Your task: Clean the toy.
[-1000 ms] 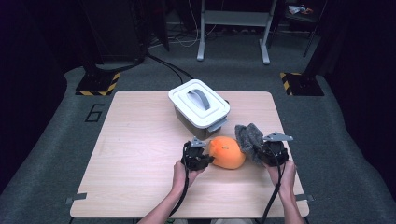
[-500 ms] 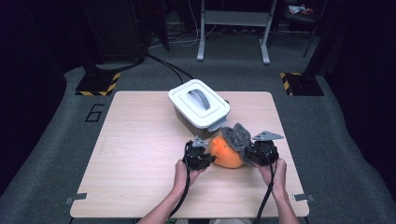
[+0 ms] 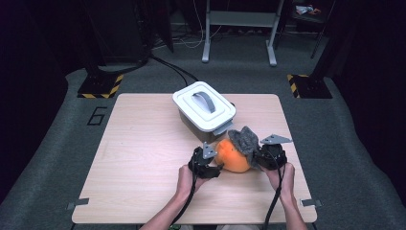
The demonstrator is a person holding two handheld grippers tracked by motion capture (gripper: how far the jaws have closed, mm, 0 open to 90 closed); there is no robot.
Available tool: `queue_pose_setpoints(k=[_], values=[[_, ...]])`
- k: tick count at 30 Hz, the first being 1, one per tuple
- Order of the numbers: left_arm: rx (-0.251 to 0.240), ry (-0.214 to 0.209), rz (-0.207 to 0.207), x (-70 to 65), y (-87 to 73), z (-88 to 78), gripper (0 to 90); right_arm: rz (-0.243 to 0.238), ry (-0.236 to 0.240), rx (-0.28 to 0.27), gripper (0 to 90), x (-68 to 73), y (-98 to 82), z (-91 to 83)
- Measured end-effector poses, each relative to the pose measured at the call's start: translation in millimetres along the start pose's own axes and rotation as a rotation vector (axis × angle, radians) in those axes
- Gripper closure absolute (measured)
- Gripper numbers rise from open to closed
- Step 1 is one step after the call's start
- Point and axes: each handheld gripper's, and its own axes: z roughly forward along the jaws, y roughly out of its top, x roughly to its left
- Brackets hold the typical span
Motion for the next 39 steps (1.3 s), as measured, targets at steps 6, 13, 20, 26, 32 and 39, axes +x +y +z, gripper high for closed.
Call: queue_pose_setpoints(k=[6, 13, 20, 26, 32, 39], values=[[0.003, 0.024, 0.075, -5.9, 0.8, 5.5, 40.1, -0.010, -0.003, 0.002, 72.1, -0.2, 1.0, 0.6], [-0.014, 0.002, 0.093, -6.5, -1.0, 9.7, 63.7, 0.003, -0.001, -0.003, 72.1, 1.8, 1.5, 1.7], [-0.026, -0.058, 0.009, -2.0, 0.9, 3.9, 82.0, 0.007, -0.008, -0.027, 72.0, 0.8, -0.3, -9.8], [-0.039, -0.125, -0.091, 0.4, 7.4, -2.7, 83.3, -0.014, 0.000, -0.072, 72.0, 10.0, 4.2, -25.6], [-0.046, -0.178, -0.160, 0.7, 11.5, -5.8, 83.3, -0.079, 0.024, -0.086, 72.0, 31.1, 13.6, -28.9], [-0.038, -0.179, -0.191, 6.8, 5.6, -1.7, 83.0, -0.122, 0.002, -0.051, 72.1, 41.0, 14.9, -11.1]])
